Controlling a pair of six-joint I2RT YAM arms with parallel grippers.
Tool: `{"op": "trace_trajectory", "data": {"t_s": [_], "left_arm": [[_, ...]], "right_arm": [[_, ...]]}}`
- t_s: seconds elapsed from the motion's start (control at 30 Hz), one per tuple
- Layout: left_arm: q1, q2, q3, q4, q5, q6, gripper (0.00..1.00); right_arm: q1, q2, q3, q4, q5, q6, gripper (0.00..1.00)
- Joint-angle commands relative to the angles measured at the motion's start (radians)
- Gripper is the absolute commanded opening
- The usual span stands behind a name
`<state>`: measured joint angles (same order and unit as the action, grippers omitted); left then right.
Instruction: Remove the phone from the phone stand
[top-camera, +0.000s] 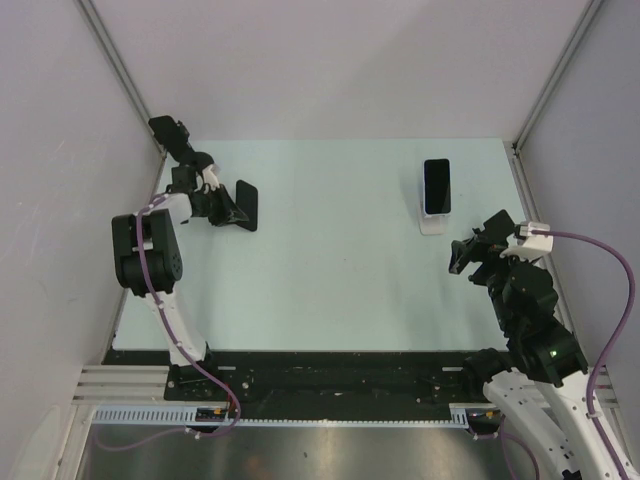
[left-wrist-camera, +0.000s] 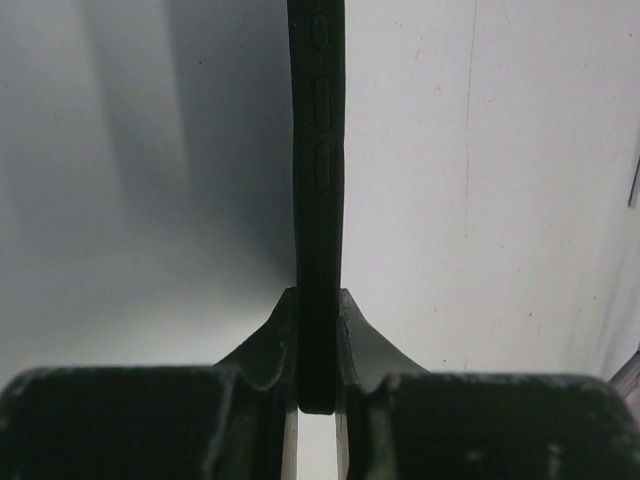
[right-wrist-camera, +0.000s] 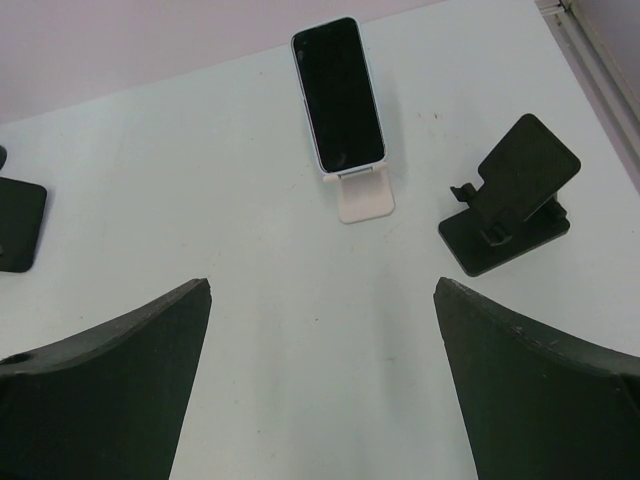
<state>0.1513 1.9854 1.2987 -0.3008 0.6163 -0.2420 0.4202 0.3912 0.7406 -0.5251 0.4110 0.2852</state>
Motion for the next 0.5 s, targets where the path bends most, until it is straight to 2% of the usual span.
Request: {"op": "trace_trajectory", "data": {"t_s": [0.0, 0.1, 0.23, 0.3, 0.47], "left_arm": [[0.019, 0.032, 0.059, -0.027, 0.04, 0.081, 0.05], [0.024, 0.046, 0.062, -0.037, 0.02, 0.084, 0.17], [0.036, 0.047, 0.065, -0.046, -0.026, 0.086, 0.28], [0.042, 0.047, 0.066, -0.05, -0.052, 0.086, 0.32], [0.051, 0.053, 0.074, -0.055, -0.061, 0.086, 0.33]], "right_arm": [[-0.052, 0.018, -0.006, 0.046, -0.061, 0.017, 1.0], [-0.057, 0.023, -0.007, 0.048, -0.07, 0.017, 1.0], [-0.057, 0.025, -0.009, 0.048, -0.066, 0.014, 1.0], [-0.055, 0.026, -0.009, 0.043, -0.064, 0.012, 1.0], [-0.051, 0.024, -0.007, 0.043, -0.052, 0.008, 1.0]]}}
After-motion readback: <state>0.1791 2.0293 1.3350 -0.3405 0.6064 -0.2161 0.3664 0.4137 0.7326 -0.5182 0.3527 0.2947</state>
